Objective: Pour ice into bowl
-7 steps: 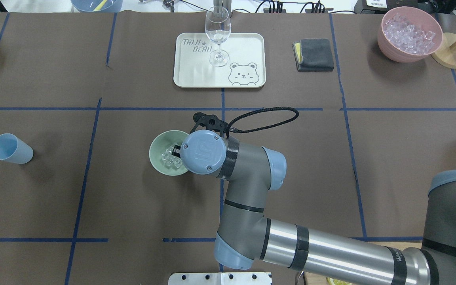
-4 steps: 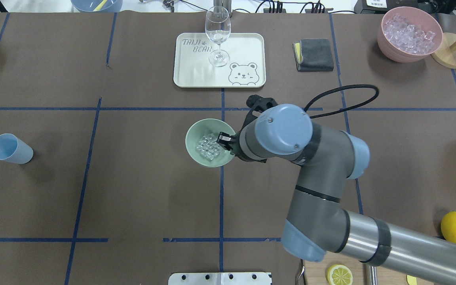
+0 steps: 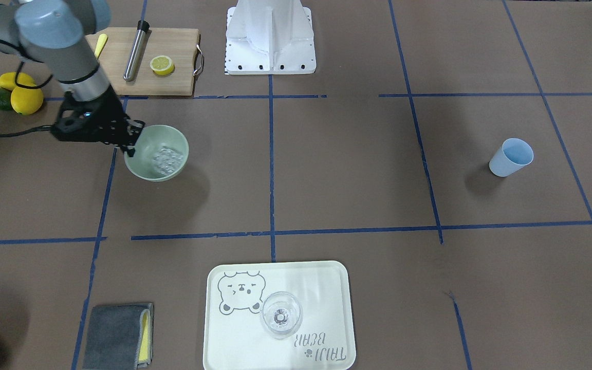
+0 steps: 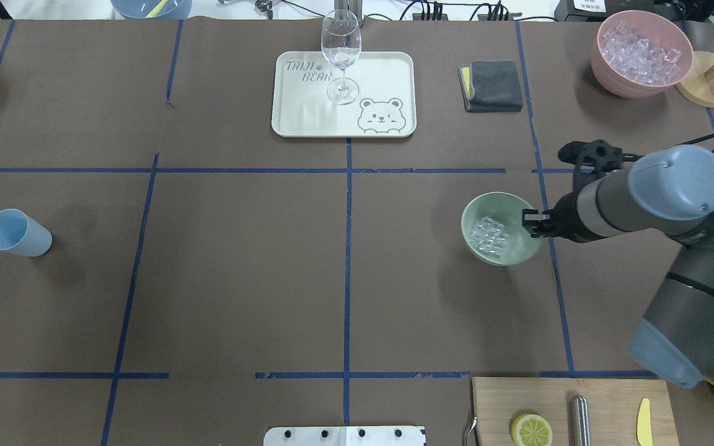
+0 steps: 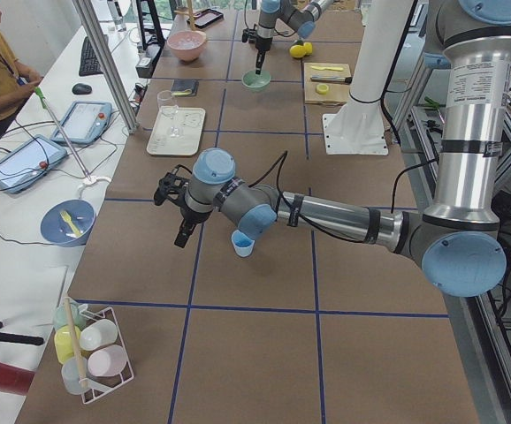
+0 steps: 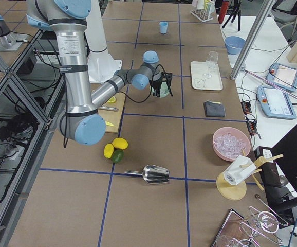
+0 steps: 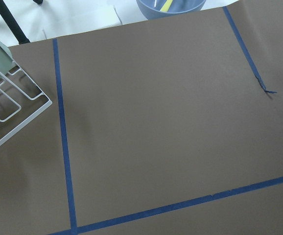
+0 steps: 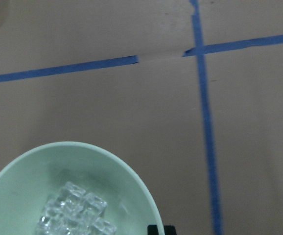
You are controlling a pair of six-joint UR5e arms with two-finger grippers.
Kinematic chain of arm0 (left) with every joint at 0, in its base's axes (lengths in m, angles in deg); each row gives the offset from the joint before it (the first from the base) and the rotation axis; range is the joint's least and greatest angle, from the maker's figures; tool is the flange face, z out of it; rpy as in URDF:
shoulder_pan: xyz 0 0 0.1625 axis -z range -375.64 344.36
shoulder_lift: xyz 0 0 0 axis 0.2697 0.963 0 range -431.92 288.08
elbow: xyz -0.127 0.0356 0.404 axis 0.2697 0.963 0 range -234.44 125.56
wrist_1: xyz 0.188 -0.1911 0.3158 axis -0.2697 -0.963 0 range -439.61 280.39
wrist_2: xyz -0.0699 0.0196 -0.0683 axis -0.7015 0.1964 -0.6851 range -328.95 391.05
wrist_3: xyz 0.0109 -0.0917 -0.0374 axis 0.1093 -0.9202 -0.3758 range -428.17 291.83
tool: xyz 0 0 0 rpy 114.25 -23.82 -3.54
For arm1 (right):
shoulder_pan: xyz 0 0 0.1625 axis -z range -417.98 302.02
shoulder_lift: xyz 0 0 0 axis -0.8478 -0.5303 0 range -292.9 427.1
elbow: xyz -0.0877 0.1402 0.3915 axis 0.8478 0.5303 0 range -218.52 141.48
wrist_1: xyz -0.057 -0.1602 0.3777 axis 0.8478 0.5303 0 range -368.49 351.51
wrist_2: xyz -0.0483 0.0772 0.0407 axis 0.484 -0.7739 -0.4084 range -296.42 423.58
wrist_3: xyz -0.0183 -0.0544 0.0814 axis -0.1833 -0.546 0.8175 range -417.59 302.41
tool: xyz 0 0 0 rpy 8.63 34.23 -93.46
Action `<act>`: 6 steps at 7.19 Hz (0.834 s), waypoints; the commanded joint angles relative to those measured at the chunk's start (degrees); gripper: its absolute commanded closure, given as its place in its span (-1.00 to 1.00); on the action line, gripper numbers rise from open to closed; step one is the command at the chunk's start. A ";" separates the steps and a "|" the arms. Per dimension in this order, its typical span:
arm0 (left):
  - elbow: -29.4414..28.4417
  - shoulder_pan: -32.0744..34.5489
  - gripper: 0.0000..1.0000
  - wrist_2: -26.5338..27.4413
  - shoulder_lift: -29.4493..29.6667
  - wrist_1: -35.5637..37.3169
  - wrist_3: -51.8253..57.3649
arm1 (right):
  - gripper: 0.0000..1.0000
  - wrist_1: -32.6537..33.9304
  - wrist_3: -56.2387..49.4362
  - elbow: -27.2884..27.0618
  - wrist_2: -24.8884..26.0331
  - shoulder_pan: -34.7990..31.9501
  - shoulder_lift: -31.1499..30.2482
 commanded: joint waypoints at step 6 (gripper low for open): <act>1.04 0.03 -1.00 0.28 -0.04 -0.26 0.05 | 1.00 -17.99 -14.51 11.75 -8.42 -12.24 -11.68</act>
